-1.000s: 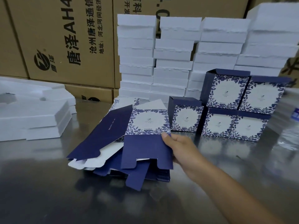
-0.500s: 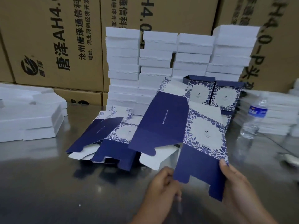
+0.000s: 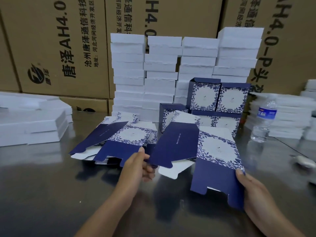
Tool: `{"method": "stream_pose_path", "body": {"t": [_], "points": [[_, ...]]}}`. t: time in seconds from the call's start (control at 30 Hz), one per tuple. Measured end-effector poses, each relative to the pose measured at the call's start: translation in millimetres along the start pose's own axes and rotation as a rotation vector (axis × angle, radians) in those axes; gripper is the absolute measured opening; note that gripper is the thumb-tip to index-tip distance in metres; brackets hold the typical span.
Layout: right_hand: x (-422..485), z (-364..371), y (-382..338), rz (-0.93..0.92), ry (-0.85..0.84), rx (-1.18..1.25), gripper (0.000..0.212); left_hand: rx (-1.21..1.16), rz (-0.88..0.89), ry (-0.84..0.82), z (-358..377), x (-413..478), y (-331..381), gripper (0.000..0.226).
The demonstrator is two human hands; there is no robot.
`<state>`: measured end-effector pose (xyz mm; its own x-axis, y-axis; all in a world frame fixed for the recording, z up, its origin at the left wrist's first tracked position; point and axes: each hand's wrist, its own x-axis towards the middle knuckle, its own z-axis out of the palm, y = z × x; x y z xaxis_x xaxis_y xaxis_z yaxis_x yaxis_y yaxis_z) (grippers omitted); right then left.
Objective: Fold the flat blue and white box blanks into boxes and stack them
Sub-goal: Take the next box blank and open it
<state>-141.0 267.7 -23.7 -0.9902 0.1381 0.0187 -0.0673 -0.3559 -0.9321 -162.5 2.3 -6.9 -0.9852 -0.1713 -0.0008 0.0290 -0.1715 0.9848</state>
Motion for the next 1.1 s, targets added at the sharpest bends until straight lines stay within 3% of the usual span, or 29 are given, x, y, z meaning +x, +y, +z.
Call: {"method": "stream_pose_path", "body": {"t": [0.2, 0.4, 0.77, 1.1], "points": [[-6.5, 1.6, -0.3, 0.003, -0.043, -0.120, 0.028, 0.353, 0.095, 0.025, -6.8, 3.1, -11.4, 0.045], [-10.4, 2.3, -5.1, -0.008, 0.123, -0.237, 0.024, 0.312, 0.048, -0.086, -8.2, 1.5, -11.7, 0.055], [-4.4, -5.3, -0.7, -0.052, 0.156, -0.295, 0.037, 0.211, 0.047, -0.227, -8.2, 0.8, -12.8, 0.042], [-6.3, -3.6, 5.4, -0.148, 0.012, -0.455, 0.038, 0.260, 0.144, -0.012, -4.2, 3.8, -16.3, 0.050]]}}
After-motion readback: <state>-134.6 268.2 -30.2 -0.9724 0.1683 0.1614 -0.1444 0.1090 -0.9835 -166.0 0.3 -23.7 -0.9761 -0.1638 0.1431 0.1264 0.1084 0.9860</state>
